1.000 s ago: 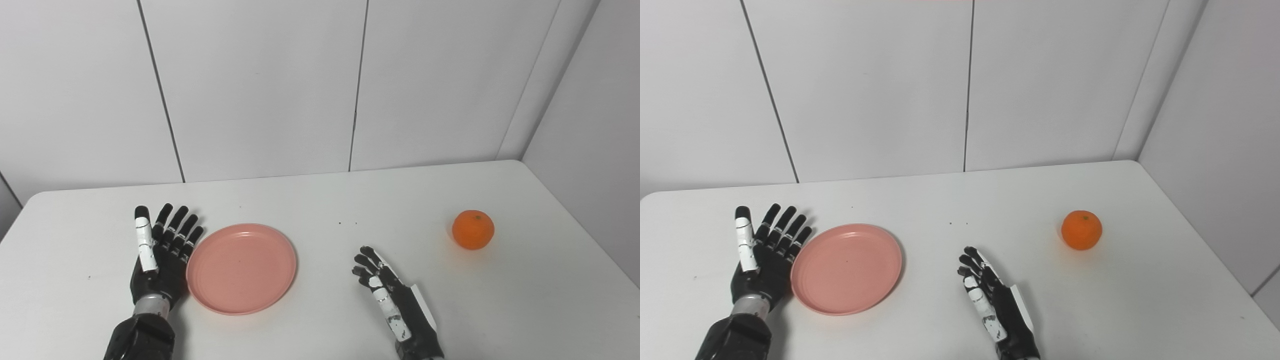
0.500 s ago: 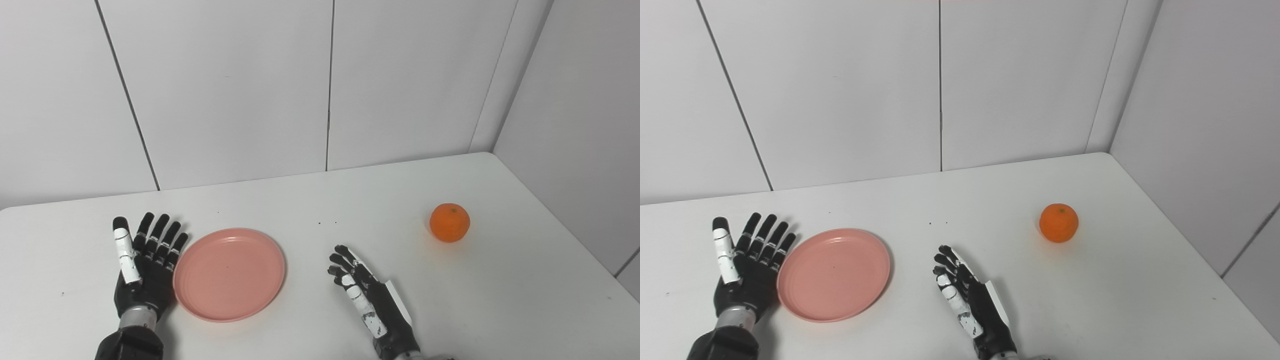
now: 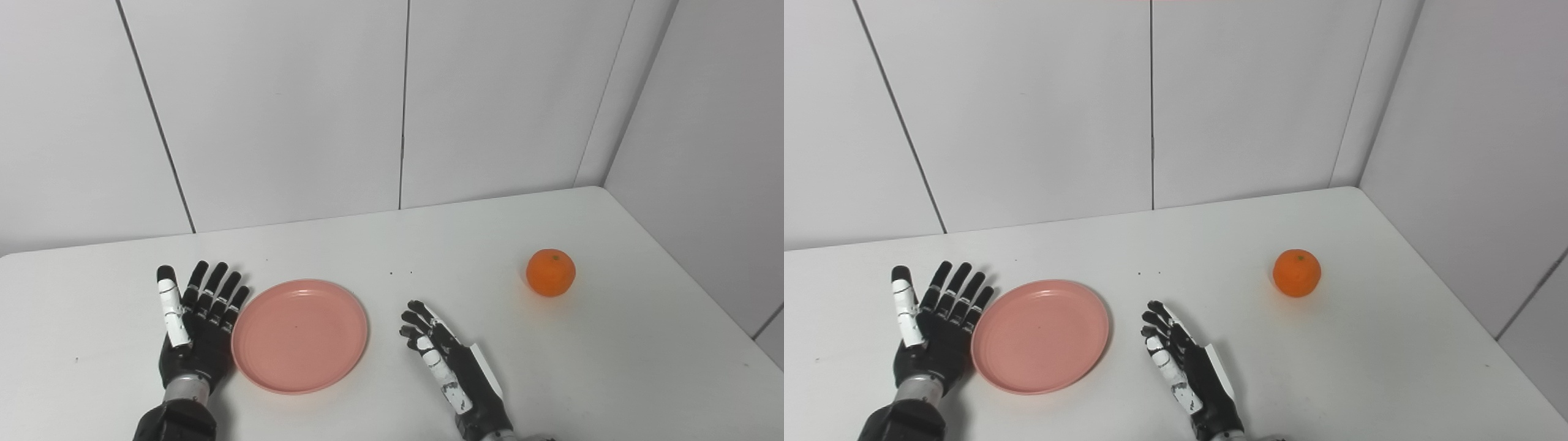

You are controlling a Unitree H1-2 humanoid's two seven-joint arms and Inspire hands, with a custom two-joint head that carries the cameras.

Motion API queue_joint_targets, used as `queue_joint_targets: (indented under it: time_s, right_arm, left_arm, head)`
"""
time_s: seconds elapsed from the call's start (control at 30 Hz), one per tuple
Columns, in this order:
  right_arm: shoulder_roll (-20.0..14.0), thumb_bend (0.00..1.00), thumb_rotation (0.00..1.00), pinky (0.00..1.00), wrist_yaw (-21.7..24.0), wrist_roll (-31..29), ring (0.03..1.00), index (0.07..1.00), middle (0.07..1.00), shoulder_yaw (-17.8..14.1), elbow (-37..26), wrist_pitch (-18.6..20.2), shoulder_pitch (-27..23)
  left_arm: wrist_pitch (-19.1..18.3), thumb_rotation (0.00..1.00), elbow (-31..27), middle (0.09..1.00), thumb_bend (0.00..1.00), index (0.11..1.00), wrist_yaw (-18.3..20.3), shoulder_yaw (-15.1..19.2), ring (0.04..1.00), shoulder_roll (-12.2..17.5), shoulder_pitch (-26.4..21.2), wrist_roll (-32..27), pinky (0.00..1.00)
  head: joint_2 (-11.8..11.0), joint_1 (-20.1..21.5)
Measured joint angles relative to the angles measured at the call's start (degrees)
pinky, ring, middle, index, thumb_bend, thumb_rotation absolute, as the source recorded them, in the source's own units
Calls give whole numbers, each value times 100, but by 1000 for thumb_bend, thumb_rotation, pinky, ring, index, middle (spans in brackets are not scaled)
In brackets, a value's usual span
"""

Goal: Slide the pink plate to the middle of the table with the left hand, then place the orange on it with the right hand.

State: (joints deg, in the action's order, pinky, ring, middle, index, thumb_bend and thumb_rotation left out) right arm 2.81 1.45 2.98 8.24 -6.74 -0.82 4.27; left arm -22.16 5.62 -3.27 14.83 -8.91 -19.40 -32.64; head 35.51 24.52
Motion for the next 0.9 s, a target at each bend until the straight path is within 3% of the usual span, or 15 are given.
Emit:
queue_joint_targets:
  time_s: [0.43, 0.57, 0.9]
  right_arm:
    - [-2, 803, 885, 863, -2, 6, 847, 898, 874, 2, 4, 0, -1]
    - [10, 795, 841, 820, -50, 44, 812, 871, 843, -12, 39, -26, -19]
    - [174, 796, 835, 756, -494, 580, 784, 835, 803, -82, 21, -510, -5]
  left_arm:
    - [-20, 793, 26, 875, 669, 907, 2, -125, 867, -10, 17, 5, 884]
    - [-14, 798, 87, 886, 664, 908, 21, -134, 871, -8, 4, 5, 889]
    - [-5, 797, 238, 880, 661, 897, 82, -63, 868, 2, -99, -114, 895]
  head:
    - [-26, -149]
    - [-62, -132]
    - [-114, -26]
